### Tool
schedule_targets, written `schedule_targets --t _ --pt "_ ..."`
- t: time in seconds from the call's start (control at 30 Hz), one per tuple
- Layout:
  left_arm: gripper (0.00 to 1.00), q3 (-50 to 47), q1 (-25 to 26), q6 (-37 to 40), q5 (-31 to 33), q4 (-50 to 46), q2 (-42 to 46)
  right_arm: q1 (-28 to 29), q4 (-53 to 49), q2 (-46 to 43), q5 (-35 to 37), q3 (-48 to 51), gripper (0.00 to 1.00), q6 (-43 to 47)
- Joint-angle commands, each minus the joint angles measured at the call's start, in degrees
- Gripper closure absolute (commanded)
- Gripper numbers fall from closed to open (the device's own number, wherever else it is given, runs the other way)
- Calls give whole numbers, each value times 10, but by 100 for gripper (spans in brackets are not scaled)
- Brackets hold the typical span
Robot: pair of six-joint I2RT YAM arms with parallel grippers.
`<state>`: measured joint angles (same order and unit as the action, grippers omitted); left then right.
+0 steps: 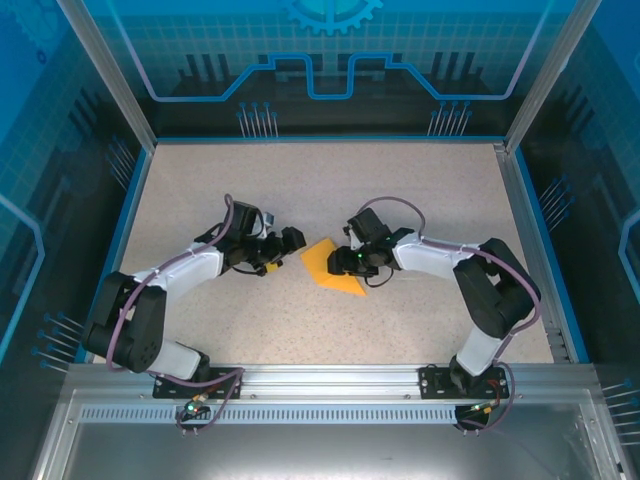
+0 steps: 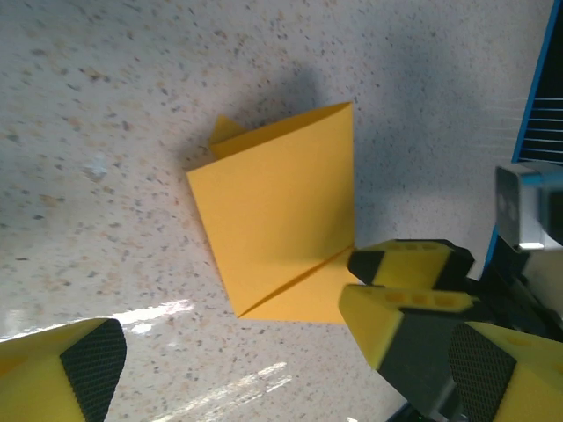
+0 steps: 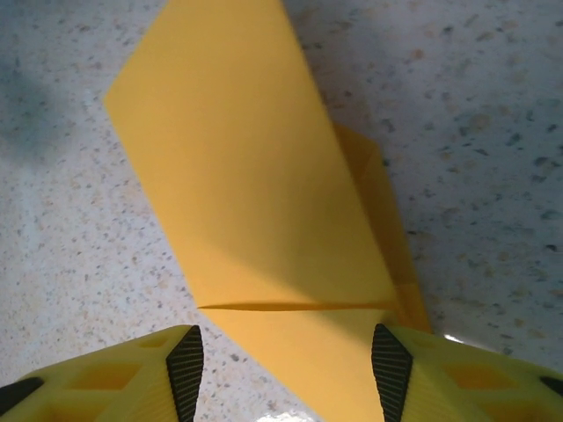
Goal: Fold a paper plane with a square sheet of paper (pick it up from the middle)
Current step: Rotate the paper at the center of the table, then fold the wing for the fifth time at the center of the table.
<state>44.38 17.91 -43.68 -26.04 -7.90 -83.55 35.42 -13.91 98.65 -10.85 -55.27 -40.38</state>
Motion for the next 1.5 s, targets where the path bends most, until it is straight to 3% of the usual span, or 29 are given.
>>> schedule_targets --t 0.0,0.27,0.53,0.8,1.2,1.47 --pt "2 -13 15 -23 -31 18 -17 -20 21 19 -15 16 44 -21" --pt "7 -10 44 -52 -56 33 -49 -41 34 42 -46 35 45 -43" --pt "21 -1 73 -93 -73 62 -80 -54 49 52 -69 46 47 -49" --pt "27 6 92 -120 -73 72 -118 -63 64 54 -80 62 46 -52" --pt "58 37 110 -127 -84 100 -165 -66 84 56 -91 73 47 -56" --pt "70 54 110 -115 -71 101 -188 -66 113 34 -91 84 44 -37"
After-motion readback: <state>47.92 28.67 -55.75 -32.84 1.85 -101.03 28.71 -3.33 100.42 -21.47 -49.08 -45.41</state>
